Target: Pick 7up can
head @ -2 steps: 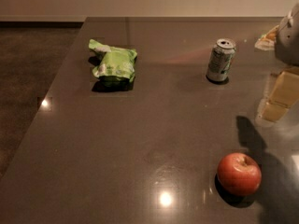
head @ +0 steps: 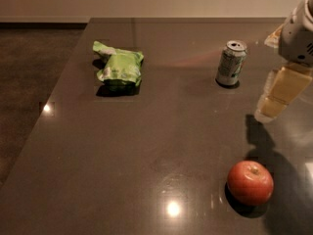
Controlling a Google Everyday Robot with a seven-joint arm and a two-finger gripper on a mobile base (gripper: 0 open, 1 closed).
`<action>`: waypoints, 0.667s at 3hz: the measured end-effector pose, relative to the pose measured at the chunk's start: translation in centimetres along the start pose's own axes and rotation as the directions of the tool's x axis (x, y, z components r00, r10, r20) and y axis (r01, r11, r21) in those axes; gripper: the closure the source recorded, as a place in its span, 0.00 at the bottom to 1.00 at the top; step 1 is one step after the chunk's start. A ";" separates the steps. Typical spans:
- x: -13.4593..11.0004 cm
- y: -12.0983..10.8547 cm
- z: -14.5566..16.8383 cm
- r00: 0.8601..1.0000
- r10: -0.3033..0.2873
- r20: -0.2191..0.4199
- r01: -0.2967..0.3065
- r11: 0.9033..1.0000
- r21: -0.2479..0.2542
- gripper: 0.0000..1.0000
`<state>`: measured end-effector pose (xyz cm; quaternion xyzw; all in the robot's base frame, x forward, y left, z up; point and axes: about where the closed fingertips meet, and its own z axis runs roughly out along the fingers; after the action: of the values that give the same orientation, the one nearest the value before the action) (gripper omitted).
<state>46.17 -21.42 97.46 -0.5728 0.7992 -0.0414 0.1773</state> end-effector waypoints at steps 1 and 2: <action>-0.5 -2.7 1.3 0.995 0.088 0.037 -0.090 0.995 0.048 0.00; -0.6 -5.8 3.2 0.977 0.194 0.089 -0.202 0.976 0.088 0.00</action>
Offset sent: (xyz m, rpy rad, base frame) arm 0.1066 -0.0219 -0.0221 0.1926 -0.1479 -0.3157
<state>52.62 -22.42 96.17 -0.4823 0.8416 -0.0389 0.2398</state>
